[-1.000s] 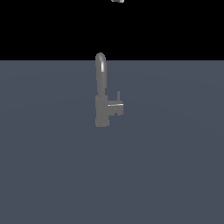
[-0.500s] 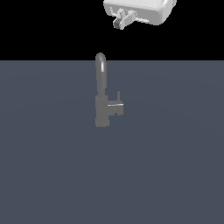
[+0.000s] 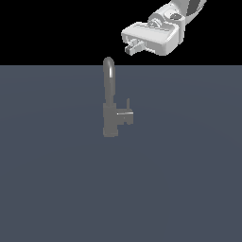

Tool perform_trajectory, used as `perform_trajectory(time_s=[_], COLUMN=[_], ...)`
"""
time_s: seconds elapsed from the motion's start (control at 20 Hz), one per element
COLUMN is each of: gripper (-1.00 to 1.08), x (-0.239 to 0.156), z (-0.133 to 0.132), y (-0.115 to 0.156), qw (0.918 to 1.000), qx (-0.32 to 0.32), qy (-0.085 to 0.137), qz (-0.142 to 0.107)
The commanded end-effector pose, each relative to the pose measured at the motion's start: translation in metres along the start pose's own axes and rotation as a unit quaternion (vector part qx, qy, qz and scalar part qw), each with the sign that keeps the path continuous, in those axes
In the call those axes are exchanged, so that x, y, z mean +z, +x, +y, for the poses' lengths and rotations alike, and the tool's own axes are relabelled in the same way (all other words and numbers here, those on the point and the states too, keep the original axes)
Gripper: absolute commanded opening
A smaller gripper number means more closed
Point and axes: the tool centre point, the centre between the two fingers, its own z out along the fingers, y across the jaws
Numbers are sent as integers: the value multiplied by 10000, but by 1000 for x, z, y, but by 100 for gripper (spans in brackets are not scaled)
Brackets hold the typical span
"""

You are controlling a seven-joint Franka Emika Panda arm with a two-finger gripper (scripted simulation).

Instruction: Turn on the faucet by rotating a designated handle.

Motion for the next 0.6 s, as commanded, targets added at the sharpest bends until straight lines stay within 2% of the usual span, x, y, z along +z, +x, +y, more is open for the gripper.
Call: perform_trajectory(time_s=[0.0,0.3,0.55], gripper=[-100,-100,-100], x=[2,11,22], z=[-4,-10,-14], y=[18,61,99], qw=[9994,9931,9817], qx=[174,615,1006], qy=[179,624,1017], qz=[-226,-776,-1260])
